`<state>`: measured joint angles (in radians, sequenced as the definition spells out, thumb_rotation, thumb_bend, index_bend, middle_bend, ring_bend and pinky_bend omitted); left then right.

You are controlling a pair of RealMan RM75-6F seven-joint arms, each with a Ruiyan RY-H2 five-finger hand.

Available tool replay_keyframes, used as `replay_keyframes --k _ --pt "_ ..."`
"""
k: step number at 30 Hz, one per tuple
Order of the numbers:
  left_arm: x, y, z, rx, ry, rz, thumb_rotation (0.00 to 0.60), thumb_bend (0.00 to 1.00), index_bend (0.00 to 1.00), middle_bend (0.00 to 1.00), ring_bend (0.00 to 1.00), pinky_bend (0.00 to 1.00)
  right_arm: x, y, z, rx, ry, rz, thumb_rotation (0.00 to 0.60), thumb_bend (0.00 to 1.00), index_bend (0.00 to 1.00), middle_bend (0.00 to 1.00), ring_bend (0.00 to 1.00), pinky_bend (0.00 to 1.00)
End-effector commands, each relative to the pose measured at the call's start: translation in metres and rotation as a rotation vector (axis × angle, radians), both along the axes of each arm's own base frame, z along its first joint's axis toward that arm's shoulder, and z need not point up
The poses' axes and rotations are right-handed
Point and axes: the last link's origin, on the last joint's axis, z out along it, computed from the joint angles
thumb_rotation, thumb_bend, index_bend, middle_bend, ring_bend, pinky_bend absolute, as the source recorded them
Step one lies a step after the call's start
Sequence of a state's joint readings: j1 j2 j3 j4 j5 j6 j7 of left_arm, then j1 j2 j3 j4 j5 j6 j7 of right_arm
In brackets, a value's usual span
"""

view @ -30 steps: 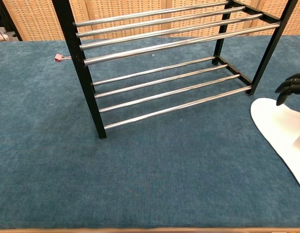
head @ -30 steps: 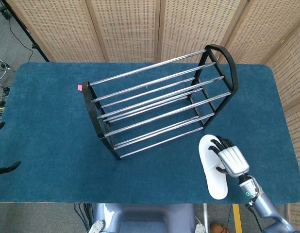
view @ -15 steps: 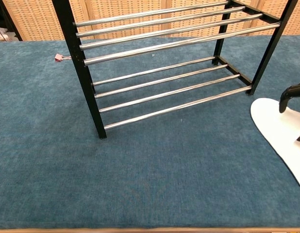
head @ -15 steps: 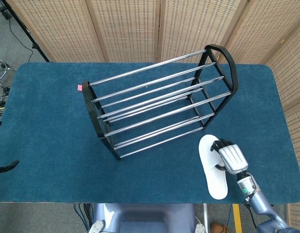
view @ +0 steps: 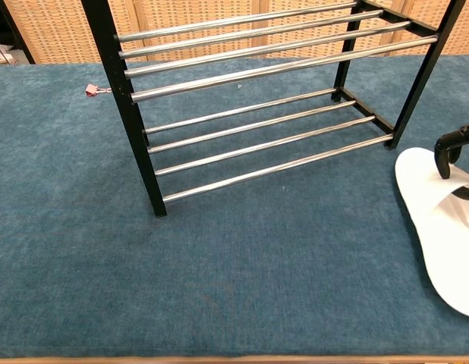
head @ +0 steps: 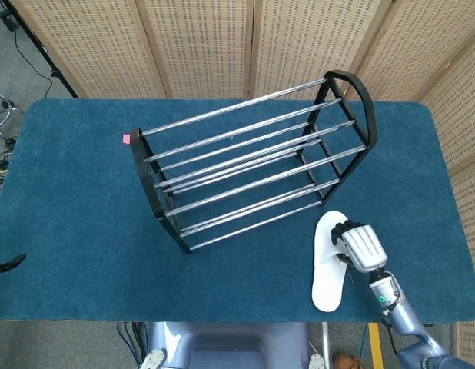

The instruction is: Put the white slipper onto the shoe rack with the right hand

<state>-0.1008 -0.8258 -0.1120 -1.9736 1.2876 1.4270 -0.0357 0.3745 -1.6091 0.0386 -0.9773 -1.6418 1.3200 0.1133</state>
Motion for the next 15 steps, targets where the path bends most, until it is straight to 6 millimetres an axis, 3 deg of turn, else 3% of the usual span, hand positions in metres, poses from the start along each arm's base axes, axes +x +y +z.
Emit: replay_keyframes --k 1,15 --pt "0.000 0.000 0.000 -0.001 0.000 0.000 0.600 0.00 0.00 0.00 0.00 0.00 0.000 0.000 -0.002 -0.001 -0.009 0.010 0.600 0.51 0.61 0.52 0.45 0.61" --pt "0.000 -0.001 -0.002 -0.008 0.007 0.002 0.600 0.00 0.00 0.00 0.00 0.00 0.018 0.001 0.005 -0.013 -0.096 0.197 0.600 0.51 0.62 0.53 0.46 0.61"
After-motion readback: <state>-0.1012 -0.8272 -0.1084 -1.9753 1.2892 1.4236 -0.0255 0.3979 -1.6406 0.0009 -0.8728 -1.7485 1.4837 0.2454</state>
